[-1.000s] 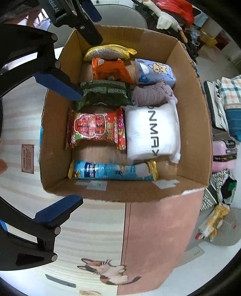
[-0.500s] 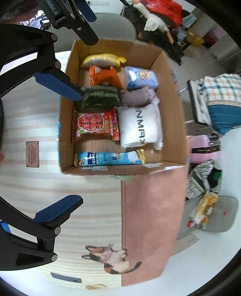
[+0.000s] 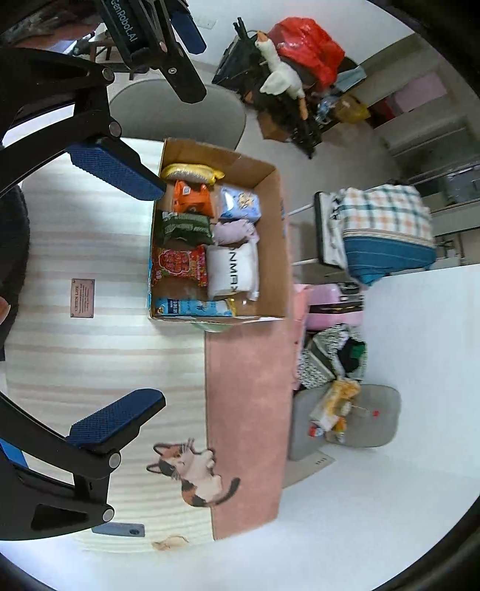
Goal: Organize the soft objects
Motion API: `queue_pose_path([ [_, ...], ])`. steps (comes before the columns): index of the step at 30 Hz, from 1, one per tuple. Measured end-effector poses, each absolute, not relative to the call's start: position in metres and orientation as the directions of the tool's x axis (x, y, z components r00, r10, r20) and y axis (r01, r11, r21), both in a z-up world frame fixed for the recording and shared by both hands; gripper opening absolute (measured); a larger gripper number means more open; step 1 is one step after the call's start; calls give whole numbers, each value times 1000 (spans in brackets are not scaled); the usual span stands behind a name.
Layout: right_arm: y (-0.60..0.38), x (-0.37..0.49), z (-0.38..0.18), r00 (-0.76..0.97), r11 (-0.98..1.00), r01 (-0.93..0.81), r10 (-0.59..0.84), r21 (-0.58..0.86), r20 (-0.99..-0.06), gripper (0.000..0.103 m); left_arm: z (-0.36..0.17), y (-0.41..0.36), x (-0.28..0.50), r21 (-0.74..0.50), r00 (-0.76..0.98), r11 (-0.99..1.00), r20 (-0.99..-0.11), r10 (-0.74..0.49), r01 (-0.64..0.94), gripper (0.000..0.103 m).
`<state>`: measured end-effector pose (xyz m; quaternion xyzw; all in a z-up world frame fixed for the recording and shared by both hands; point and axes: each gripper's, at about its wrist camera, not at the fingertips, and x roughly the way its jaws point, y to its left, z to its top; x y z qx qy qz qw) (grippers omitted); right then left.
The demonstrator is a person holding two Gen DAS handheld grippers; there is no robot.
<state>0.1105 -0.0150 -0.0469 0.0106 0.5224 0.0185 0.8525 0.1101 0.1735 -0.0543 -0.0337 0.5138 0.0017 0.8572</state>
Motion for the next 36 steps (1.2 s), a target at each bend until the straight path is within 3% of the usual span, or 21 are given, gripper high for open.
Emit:
queue_pose_path([
  [16, -7, 51, 29, 580, 999, -35, 2, -22, -814, 103, 0, 167, 54, -46, 566, 998, -824, -18, -35, 101],
  [36, -14, 48, 37, 597, 998, 1, -50, -62, -801, 103, 1, 162, 45, -46, 562, 999, -827, -27, -20, 101],
])
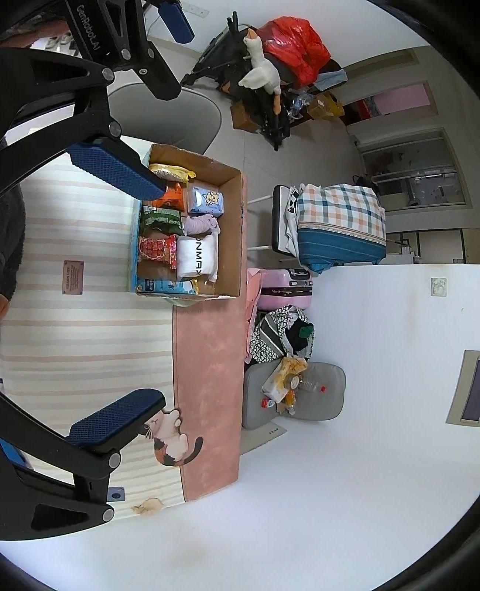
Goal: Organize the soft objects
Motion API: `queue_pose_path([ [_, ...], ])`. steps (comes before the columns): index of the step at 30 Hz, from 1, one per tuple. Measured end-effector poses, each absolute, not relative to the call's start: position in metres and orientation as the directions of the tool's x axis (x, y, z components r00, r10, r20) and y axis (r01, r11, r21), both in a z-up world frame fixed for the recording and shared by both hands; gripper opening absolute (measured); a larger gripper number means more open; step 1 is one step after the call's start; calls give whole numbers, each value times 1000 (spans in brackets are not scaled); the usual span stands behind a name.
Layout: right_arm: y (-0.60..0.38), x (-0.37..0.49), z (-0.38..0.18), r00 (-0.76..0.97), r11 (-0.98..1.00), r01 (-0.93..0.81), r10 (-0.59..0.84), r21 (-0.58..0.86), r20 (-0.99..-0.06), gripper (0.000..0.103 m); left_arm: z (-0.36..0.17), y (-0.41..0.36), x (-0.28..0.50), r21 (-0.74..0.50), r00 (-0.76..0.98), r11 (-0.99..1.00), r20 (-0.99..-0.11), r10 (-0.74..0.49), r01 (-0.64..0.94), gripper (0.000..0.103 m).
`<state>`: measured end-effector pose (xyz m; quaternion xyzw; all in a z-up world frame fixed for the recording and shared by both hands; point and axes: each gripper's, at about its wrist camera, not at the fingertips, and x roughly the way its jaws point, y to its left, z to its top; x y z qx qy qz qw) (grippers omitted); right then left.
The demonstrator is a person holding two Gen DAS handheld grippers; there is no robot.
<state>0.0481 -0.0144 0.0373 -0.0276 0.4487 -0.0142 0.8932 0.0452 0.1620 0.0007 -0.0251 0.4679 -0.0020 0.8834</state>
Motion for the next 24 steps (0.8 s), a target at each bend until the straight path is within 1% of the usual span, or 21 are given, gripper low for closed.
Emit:
queue_pose_path([
  [10, -18, 47, 38, 604, 998, 19, -64, -66, -794, 103, 5, 162, 44, -20, 578, 1000, -816, -6, -19, 101],
  [24, -20, 39, 45, 622, 997, 30, -72, -68, -780, 103, 13, 162, 40, -33, 588, 999, -809, -18, -15, 101],
])
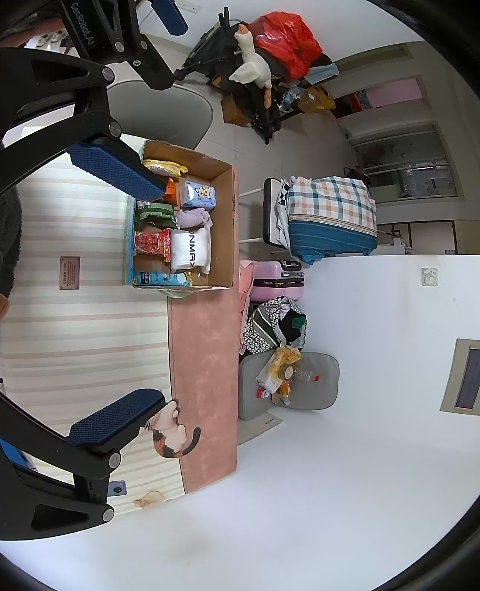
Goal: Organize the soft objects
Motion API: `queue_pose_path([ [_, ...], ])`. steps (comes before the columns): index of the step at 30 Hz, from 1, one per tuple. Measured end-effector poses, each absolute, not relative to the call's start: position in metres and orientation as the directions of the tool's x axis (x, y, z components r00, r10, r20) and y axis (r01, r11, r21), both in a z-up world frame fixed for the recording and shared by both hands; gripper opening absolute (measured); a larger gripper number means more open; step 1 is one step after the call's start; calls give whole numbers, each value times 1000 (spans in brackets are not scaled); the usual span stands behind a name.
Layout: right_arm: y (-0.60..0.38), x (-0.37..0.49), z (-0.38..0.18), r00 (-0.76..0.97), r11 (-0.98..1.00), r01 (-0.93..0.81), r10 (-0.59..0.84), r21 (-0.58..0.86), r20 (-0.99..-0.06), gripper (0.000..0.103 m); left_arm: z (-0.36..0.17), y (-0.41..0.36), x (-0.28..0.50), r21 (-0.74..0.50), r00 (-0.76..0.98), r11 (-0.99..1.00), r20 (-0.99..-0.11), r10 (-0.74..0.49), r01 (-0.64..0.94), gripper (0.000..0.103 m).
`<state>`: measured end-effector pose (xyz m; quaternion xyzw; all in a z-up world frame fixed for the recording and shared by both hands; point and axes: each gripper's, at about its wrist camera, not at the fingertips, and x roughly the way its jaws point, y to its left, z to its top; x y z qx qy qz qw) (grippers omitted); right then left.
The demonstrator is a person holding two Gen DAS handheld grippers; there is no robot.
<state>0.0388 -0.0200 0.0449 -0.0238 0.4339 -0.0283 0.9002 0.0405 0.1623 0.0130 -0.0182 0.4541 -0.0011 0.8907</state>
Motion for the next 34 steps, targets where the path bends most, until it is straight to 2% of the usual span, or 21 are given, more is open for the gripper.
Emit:
queue_pose_path([
  [34, -22, 29, 44, 615, 998, 29, -64, -59, -786, 103, 12, 168, 23, -30, 588, 999, -809, -4, -34, 101],
])
